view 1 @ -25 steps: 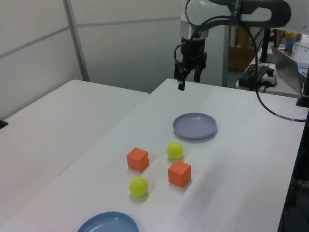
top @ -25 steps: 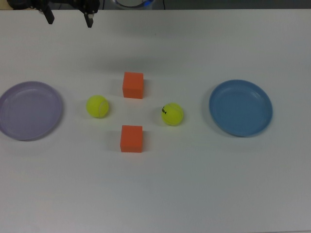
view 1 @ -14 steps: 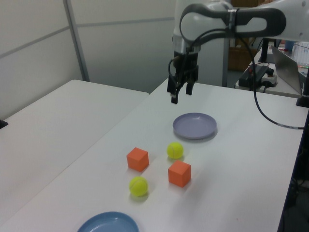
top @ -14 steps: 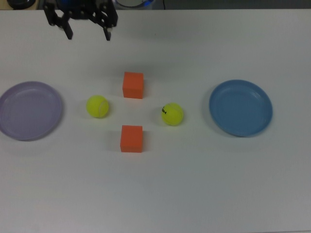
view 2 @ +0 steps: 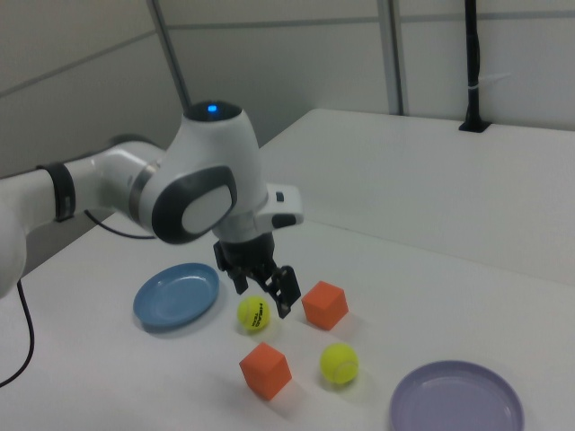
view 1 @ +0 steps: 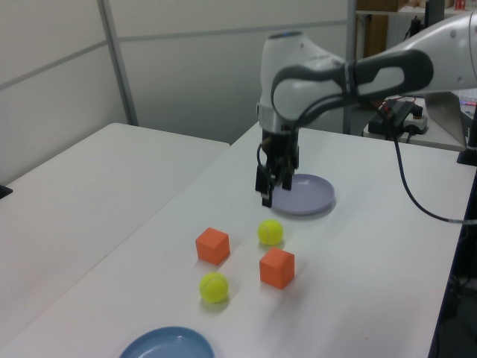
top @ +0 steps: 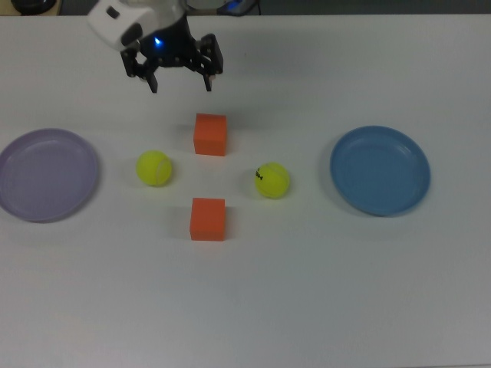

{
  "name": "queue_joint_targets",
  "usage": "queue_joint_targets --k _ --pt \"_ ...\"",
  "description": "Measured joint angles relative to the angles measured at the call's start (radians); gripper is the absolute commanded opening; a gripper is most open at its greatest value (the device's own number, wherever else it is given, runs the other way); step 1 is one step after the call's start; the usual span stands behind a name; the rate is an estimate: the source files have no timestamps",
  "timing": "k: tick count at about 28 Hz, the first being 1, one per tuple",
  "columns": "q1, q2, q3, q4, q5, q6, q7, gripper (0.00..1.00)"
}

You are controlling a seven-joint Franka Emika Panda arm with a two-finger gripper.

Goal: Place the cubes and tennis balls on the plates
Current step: 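Lower the open gripper toward the first orange cube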

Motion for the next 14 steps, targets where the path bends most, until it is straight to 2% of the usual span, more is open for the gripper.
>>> queue_joint_targets --k 9,14 --pt "0.000 -0.001 0.024 -0.154 0.000 0.150 -0.003 1.00" --pt "0.001 -0.001 0.037 -0.199 0.000 0.195 -0.003 1.00"
